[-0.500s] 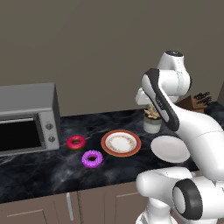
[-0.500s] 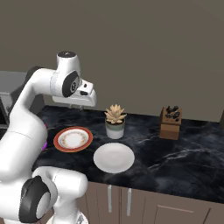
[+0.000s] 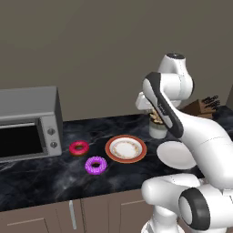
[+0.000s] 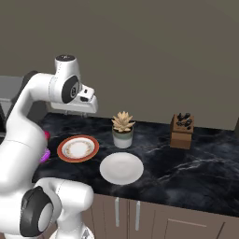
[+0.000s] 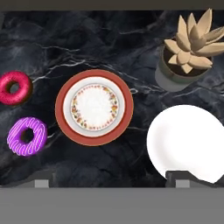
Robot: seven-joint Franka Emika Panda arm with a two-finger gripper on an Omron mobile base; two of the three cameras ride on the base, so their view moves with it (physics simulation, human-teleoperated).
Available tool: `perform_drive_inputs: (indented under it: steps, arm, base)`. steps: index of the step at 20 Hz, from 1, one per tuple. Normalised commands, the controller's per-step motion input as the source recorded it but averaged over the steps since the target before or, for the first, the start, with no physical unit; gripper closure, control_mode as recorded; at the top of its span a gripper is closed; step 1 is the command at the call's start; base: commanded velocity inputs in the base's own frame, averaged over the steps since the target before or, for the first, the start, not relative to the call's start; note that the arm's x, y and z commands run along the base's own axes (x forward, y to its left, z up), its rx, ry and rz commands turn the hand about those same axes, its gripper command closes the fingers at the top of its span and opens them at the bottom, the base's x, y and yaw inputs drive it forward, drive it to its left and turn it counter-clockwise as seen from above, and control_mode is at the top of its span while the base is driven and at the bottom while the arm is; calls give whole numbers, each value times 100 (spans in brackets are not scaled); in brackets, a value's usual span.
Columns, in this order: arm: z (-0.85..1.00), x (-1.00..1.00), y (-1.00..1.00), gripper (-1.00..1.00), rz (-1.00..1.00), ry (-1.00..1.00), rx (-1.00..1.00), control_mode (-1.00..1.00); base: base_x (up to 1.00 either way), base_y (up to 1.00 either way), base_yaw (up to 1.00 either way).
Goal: Place the pastries on the plates.
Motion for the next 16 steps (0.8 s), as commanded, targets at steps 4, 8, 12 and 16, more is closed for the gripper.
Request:
perform_drive_inputs:
  steps: [4,8,12,16]
  arm:
    - [-14,-3,56,-100,0,9,0,-100]
    - [-35,8,37,-100,0,22,2,-100]
    - [-16,8,36,-100,1,27,0,-100]
    - [-1,52,16,-100,3,23,0,-100]
  base:
    - [0,0,0]
    - [0,0,0]
    - [0,0,0]
    - [0,0,0]
